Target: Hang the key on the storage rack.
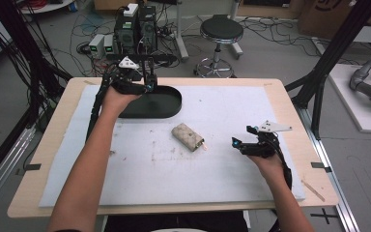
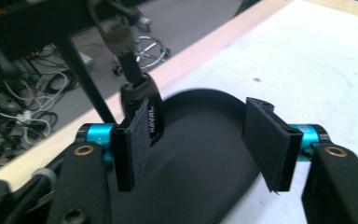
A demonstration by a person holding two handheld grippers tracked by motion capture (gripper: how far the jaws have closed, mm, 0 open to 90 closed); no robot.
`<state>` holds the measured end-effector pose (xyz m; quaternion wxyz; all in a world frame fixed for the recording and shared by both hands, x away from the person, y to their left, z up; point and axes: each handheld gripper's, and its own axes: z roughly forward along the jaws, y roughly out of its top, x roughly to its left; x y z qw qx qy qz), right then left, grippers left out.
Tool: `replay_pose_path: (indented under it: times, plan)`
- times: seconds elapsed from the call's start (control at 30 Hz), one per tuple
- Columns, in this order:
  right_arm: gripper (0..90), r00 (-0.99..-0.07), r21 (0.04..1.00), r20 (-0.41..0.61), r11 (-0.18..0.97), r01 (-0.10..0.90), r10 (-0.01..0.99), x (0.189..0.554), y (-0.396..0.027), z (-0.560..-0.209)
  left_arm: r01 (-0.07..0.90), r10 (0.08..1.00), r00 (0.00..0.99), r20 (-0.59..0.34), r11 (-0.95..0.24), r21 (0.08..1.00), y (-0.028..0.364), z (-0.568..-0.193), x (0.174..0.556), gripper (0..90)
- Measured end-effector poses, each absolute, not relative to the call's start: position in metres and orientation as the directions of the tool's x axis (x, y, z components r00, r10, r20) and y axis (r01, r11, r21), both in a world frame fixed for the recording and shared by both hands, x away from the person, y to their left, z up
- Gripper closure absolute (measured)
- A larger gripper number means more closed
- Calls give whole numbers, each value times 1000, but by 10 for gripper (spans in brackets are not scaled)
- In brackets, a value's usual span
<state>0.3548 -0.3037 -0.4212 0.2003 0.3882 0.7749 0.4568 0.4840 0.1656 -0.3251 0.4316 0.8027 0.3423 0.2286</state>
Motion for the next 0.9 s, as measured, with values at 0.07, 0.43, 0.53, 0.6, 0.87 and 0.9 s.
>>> replay_pose_path:
  times: [0.07, 0.43, 0.53, 0.6, 0.87, 0.9]
  plan:
    - [171, -615, 864, 52, 273, 422, 787, 355, -304, -421, 354, 738, 673, 57, -389, 851, 169, -328, 474, 374]
    - [171, -610, 862, 62, 266, 431, 790, 356, -308, -421, 353, 678, 733, -45, -324, 878, 194, -345, 425, 267]
    - [171, -617, 863, 57, 272, 426, 785, 357, -307, -422, 361, 678, 732, -65, -304, 882, 200, -355, 413, 258]
    - [171, -619, 860, 60, 274, 430, 783, 358, -307, -422, 353, 683, 729, -57, -303, 885, 202, -361, 405, 247]
    - [171, -617, 860, 62, 271, 431, 784, 358, -308, -422, 332, 657, 752, -55, -306, 892, 202, -384, 368, 201]
    - [171, -618, 859, 61, 274, 432, 784, 358, -308, -422, 331, 659, 750, -54, -304, 893, 203, -387, 365, 198]
